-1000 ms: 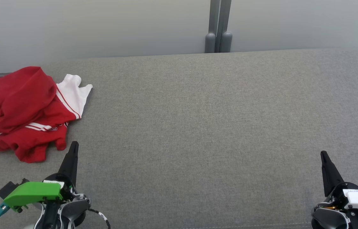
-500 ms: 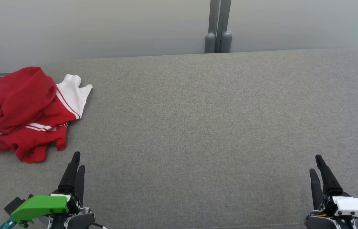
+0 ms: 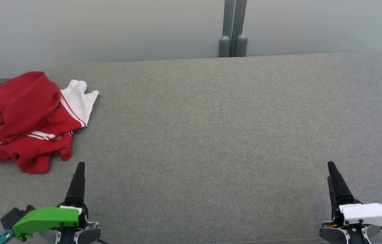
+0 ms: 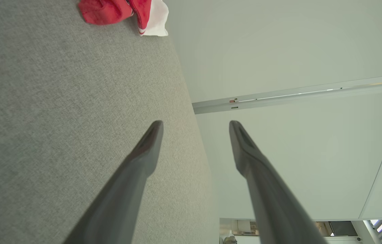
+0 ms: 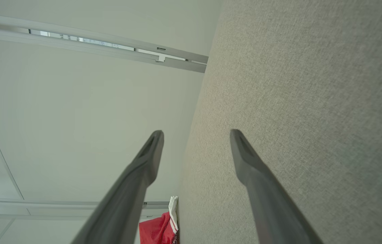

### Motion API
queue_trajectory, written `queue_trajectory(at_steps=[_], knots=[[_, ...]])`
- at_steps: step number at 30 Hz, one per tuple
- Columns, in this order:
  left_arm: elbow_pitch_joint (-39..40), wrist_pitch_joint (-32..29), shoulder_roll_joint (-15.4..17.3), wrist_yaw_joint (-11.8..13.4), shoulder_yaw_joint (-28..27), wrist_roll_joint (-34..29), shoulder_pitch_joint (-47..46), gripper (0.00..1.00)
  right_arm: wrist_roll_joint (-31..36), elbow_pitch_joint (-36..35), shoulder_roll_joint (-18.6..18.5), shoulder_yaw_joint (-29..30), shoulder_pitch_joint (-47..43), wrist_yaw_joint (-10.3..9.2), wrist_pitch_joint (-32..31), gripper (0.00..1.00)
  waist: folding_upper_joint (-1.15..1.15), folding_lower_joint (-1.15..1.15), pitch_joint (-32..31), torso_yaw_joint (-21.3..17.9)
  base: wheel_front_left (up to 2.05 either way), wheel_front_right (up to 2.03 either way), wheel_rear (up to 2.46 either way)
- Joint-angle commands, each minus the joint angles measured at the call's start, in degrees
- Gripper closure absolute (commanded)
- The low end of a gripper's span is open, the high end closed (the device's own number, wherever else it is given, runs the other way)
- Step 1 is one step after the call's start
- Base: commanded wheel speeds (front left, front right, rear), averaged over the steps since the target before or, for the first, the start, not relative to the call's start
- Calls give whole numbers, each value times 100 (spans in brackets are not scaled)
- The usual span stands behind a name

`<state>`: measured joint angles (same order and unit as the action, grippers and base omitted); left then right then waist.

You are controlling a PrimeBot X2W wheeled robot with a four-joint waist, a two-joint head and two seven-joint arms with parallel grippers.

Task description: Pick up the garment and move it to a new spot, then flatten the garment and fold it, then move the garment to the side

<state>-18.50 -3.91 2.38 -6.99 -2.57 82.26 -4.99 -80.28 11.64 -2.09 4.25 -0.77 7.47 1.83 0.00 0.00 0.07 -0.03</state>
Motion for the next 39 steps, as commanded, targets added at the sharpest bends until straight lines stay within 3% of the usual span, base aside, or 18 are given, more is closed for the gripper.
queue_trajectory(at_steps=[1, 24, 39], knots=[[100, 59, 26, 14, 16, -157, -51, 0, 174, -28, -37, -19, 165, 1, 54, 0, 0, 0, -2, 2, 0, 0, 0], [16, 639, 131, 242, 479, -2624, -50, 0, 2963, 630, -56, -176, 634, 1, 408, 0, 0, 0, -61, 40, 0, 0, 0], [-149, 970, 294, 400, 824, -4066, -154, 0, 4845, 357, -65, -360, 671, 2, -11, 0, 0, 0, -82, 76, 0, 0, 0]])
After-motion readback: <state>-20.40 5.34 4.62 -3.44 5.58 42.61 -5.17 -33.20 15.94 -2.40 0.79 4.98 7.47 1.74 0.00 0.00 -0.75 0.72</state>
